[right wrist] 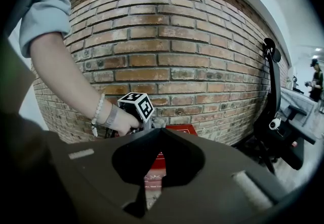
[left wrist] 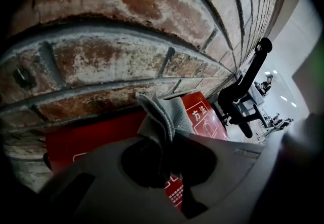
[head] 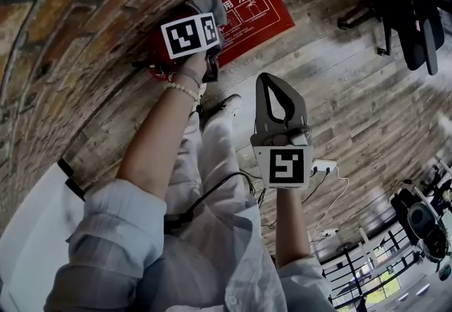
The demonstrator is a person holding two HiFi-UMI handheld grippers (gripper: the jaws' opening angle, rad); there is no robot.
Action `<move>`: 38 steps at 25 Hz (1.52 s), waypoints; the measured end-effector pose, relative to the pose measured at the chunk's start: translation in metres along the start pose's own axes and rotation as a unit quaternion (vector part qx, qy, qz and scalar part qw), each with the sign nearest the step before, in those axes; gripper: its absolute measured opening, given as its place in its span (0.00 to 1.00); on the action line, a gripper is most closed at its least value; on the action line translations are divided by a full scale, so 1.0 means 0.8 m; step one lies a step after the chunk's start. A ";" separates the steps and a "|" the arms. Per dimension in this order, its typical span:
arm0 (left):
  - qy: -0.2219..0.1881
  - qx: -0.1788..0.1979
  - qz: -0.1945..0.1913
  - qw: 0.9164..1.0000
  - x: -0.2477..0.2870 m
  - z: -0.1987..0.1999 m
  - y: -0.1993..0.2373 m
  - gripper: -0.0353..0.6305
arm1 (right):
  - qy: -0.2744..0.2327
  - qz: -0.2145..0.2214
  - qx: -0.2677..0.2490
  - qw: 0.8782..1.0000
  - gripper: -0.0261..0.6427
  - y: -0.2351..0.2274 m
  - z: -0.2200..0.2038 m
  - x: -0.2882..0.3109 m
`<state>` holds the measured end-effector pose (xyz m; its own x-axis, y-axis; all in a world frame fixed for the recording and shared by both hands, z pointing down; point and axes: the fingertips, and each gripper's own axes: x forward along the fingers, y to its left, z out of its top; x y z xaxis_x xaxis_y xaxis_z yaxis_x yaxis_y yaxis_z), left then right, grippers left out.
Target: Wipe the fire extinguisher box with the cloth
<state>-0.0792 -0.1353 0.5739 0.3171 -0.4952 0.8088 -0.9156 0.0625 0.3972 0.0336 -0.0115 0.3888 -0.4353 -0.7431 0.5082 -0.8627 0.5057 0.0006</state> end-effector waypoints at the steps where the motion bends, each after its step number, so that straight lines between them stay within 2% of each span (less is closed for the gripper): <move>1: -0.001 -0.003 0.000 1.000 -0.002 -0.001 0.003 0.07 | 0.000 0.000 0.002 1.000 0.05 0.002 0.001 0.000; 7: -0.006 -0.012 0.005 1.000 -0.012 -0.005 0.017 0.07 | 0.003 0.011 -0.016 1.000 0.05 0.012 0.005 0.001; 12: -0.009 -0.019 0.008 1.000 -0.020 -0.011 0.030 0.07 | -0.001 0.010 -0.009 1.000 0.05 0.016 0.007 0.001; 38: -0.028 -0.074 0.063 0.995 -0.082 -0.046 0.118 0.07 | 0.000 0.039 -0.027 0.999 0.05 0.045 0.015 0.000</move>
<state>-0.1774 -0.0653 0.5741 0.1834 -0.5216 0.8332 -0.8998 0.2522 0.3560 -0.0007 0.0012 0.3786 -0.5011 -0.6999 0.5089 -0.8105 0.5857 0.0075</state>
